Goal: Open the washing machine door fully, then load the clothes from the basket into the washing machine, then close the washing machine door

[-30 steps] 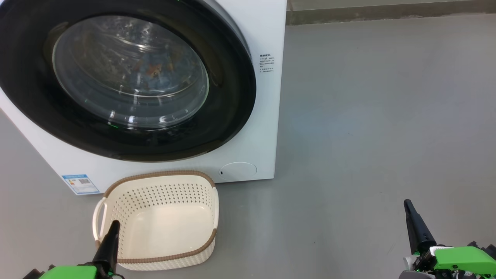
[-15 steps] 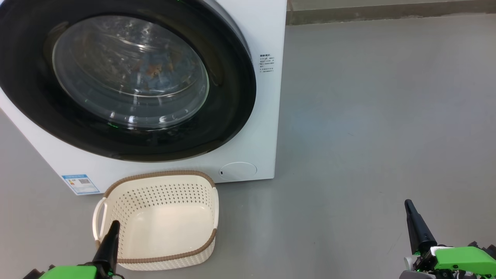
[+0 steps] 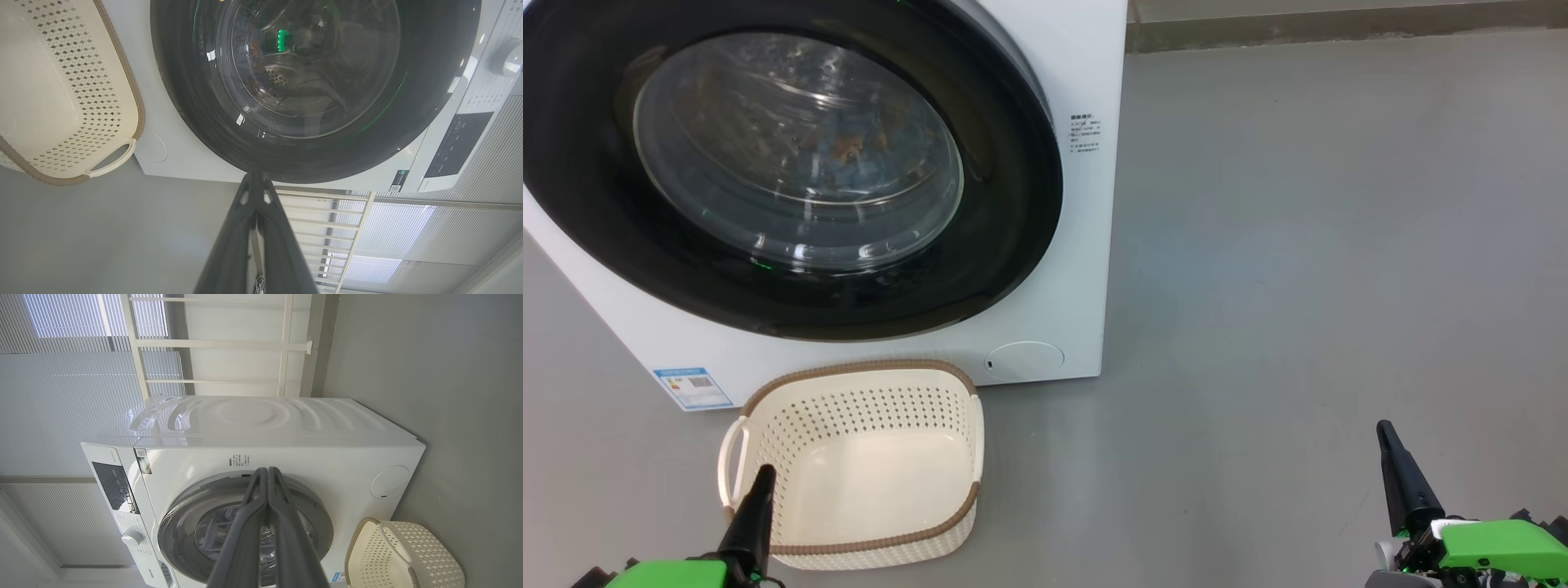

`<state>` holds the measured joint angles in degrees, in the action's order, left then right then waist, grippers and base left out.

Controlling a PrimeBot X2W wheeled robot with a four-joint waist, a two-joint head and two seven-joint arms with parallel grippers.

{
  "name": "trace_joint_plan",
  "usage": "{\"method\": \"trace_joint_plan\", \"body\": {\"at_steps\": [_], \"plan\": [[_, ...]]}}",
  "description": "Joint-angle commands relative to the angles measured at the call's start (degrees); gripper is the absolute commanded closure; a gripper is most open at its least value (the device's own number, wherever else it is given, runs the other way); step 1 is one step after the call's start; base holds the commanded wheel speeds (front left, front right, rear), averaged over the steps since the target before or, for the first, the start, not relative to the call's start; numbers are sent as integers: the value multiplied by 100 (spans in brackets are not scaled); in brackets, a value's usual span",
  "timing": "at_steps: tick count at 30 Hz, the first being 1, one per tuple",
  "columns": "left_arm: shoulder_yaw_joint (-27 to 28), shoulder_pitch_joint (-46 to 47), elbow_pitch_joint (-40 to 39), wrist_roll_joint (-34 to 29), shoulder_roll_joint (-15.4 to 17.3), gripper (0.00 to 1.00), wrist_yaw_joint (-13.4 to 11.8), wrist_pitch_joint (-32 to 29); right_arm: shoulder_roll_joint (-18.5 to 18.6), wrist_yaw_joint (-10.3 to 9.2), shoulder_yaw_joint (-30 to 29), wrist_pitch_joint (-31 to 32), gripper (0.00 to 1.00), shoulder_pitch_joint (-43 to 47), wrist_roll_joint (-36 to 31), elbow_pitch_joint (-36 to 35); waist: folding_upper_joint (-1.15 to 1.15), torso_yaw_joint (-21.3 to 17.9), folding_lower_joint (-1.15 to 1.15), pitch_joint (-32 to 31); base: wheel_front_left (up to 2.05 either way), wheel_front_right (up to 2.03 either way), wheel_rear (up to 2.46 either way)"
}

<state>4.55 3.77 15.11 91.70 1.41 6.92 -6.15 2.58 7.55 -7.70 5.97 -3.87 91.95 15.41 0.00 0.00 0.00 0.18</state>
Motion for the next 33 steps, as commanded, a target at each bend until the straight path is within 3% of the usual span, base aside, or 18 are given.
{"method": "trace_joint_plan", "body": {"at_steps": [1, 33], "plan": [[195, 242, -106, 48, 146, 100, 57, -33, 48, -6, 138, 35, 100, -229, 38, -140, 0, 0, 0, 0, 0, 0, 0], [195, 242, -106, 48, 146, 100, 57, -33, 41, -6, 127, 44, 100, -230, 29, -139, 0, 0, 0, 0, 0, 0, 0]]}}
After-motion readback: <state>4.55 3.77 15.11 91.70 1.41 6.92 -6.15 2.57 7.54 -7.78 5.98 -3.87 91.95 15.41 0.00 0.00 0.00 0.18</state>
